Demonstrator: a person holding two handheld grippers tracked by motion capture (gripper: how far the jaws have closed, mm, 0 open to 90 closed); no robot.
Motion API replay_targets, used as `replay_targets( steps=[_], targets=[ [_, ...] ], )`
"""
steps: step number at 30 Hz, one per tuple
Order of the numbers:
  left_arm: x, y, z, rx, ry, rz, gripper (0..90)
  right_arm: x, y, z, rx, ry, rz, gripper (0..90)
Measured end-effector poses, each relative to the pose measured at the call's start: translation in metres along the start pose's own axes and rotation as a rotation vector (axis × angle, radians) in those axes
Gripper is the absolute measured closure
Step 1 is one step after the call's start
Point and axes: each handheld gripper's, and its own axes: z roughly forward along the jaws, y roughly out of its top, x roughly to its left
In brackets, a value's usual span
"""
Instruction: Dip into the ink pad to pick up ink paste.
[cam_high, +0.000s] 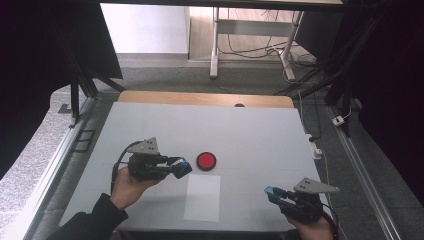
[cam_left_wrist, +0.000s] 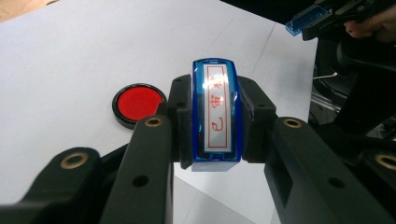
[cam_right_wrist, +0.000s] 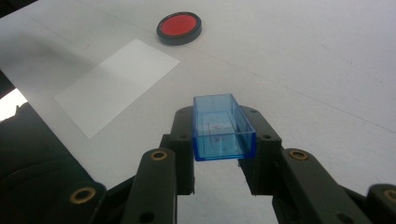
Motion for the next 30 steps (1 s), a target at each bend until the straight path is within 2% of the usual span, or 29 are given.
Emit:
replay_targets(
  steps=[5,9,14,18,30],
  targets=[
    [0.002,0.005,0.003,-0.002,0.006,0.001,69.9,0.0,0.0,0.0,0.006,-0.004,-0.006,68.2],
    [0.006,0.008,0.008,0.016,0.021,0.0,69.9,0.0,0.0,0.0,0.006,-0.001,-0.008,68.2],
    [0.012,0.012,0.018,0.036,0.036,-0.015,69.8,0.0,0.0,0.0,0.006,0.003,-0.01,68.2],
    [0.016,0.015,0.026,0.057,0.046,-0.009,69.8,0.0,0.0,0.0,0.007,0.015,-0.011,68.2],
    [0.029,0.027,0.05,0.079,0.066,-0.019,69.8,0.0,0.0,0.0,0.01,0.027,-0.01,68.2]
  ],
)
